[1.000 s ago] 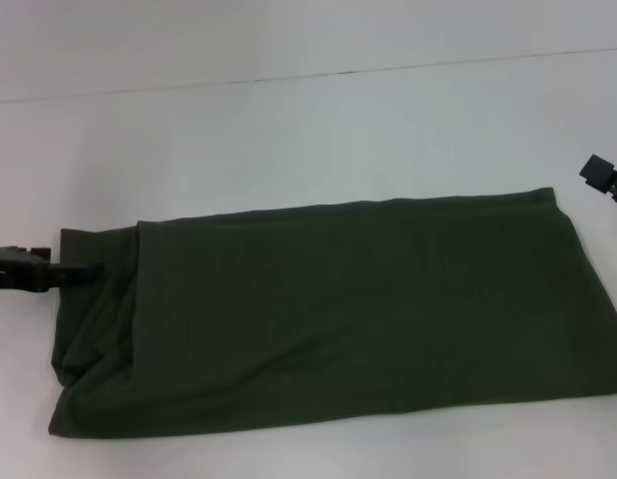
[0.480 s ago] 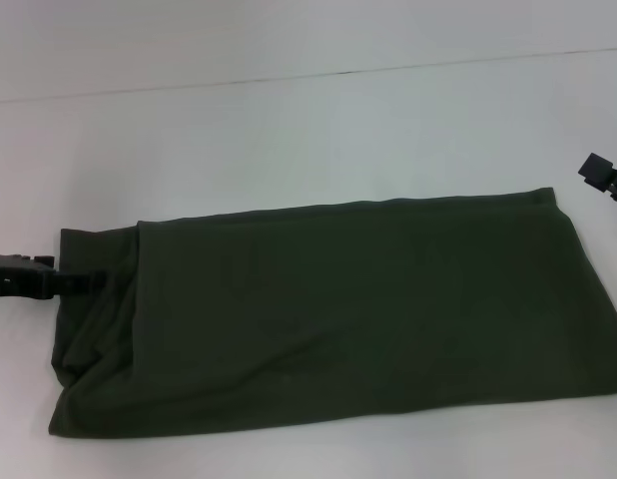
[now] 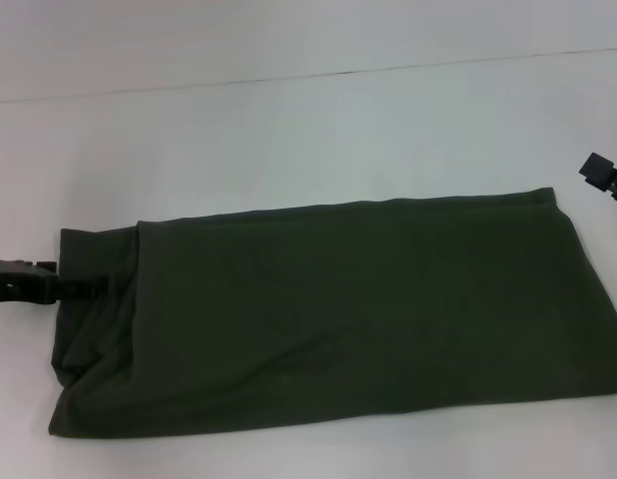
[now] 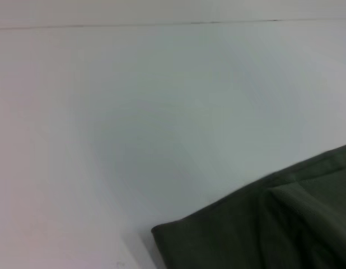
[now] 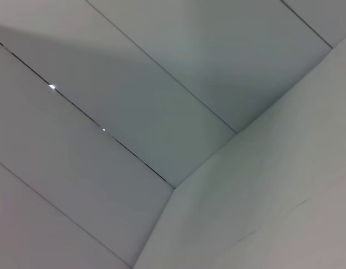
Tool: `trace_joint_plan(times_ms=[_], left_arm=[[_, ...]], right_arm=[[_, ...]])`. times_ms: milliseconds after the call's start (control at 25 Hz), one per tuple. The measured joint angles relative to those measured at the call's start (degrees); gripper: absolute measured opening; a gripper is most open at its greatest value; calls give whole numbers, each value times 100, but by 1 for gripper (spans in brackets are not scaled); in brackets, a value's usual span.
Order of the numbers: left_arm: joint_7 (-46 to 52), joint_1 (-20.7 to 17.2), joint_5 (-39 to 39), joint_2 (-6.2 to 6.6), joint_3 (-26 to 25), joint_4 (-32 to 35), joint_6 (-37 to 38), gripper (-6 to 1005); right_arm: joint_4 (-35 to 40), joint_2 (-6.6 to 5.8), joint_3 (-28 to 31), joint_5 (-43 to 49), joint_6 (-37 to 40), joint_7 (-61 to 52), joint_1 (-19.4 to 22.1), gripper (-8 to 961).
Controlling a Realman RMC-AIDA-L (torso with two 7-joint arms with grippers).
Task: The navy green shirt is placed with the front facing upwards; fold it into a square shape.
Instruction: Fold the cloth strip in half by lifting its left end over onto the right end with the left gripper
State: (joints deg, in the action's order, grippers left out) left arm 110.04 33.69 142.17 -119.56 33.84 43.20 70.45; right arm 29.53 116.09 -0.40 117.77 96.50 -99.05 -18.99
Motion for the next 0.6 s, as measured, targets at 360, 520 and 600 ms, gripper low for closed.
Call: trace_joint_plan(times_ms=[360, 520, 600], left_arm=[[0, 6, 13, -4, 1, -24, 80, 919], [0, 6, 13, -12, 15, -24, 179, 920], [0, 6, 13, -13, 16, -22, 230, 920]], right_arm=[[0, 0, -5, 0, 0, 0, 10, 516], [0, 0, -6, 0, 0, 0, 10, 516], [0, 0, -8, 0, 0, 0, 10, 516]])
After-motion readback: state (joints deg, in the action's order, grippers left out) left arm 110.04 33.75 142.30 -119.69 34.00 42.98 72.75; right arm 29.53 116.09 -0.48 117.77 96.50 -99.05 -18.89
